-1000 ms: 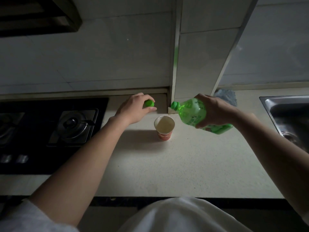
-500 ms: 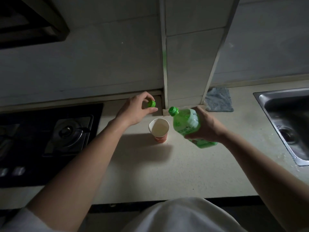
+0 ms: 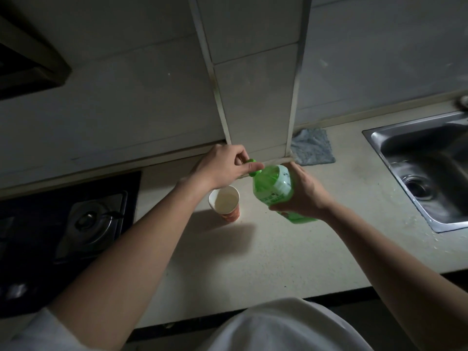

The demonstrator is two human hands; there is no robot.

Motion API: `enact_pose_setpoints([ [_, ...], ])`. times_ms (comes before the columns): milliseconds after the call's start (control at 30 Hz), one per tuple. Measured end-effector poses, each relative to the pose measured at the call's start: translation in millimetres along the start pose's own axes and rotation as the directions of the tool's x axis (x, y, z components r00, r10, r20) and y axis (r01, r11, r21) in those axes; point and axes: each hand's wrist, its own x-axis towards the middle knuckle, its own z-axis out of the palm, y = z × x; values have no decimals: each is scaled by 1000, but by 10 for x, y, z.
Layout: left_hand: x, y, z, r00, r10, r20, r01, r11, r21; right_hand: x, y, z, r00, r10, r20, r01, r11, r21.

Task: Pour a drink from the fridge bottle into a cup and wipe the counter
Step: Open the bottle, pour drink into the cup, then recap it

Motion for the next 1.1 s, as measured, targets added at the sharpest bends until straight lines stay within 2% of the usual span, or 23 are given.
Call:
enact_pose_setpoints([
  [133, 33, 80, 38, 1000, 4, 20, -5, 1000, 22, -33, 40, -44, 1000, 12, 2, -12, 1000, 16],
  [333, 58, 153, 68, 998, 2, 62, 7, 991, -134, -44, 54, -115, 999, 28, -21, -27, 999, 35],
  [567, 73, 207, -27, 989, 27, 145, 9, 971, -240, -12, 61, -153, 999, 21, -33, -21, 1000, -1],
  [700, 81, 187, -81, 979, 65, 192, -35, 987, -156, -12, 71, -144, 1000, 12, -25, -12, 1000, -14],
  [867, 74, 148, -93, 979, 100, 178, -92, 994, -57, -2, 41, -116, 1000, 16, -20, -16, 1000, -10],
  [1100, 36, 151, -109, 977, 137, 166, -114, 984, -140, 22, 3, -123, 1000, 11, -18, -11, 1000, 18],
])
